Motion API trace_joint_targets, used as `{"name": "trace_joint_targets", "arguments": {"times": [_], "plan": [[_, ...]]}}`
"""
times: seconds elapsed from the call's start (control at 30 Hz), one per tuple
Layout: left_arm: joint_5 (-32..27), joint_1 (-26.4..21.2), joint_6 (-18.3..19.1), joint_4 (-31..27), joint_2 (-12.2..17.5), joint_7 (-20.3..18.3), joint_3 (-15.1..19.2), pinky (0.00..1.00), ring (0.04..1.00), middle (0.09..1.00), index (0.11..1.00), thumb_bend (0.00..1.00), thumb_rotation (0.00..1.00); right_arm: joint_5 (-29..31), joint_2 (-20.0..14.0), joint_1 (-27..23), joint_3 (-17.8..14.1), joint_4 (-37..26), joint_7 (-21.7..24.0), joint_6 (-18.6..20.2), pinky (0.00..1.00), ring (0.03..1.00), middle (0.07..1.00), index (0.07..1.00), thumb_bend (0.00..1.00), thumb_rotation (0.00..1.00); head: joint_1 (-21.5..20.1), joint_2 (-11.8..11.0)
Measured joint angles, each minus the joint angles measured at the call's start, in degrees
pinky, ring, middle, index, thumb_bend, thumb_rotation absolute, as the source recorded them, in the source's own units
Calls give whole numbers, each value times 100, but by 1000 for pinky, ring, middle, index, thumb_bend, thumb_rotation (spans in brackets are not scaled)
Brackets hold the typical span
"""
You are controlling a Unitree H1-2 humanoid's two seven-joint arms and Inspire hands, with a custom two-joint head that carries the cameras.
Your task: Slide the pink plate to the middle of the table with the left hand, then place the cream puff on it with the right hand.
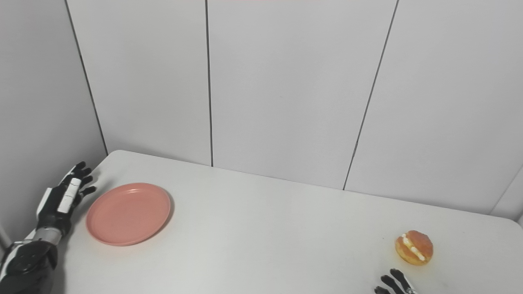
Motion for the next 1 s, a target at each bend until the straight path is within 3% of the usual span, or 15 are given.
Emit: {"name": "trace_joint_targets", "arguments": {"times": [0.37,0.53,1.0], "plan": [[3,108,67,-370,-146,-151,-90,918,968,955,949,988,835,-13,38,3,6,-19,-14,11,729,773,840,878,770,1000,-18,26],[84,168,78,-527,-193,-204,-215,866,952,947,934,965,824,-15,39,2,10,-24,-9,11,732,773,839,877,768,1000,-18,35],[112,306,198,-1004,-401,-165,-331,883,948,932,916,916,836,-44,58,46,29,-82,-15,36,730,774,840,878,784,1000,-53,79]]}}
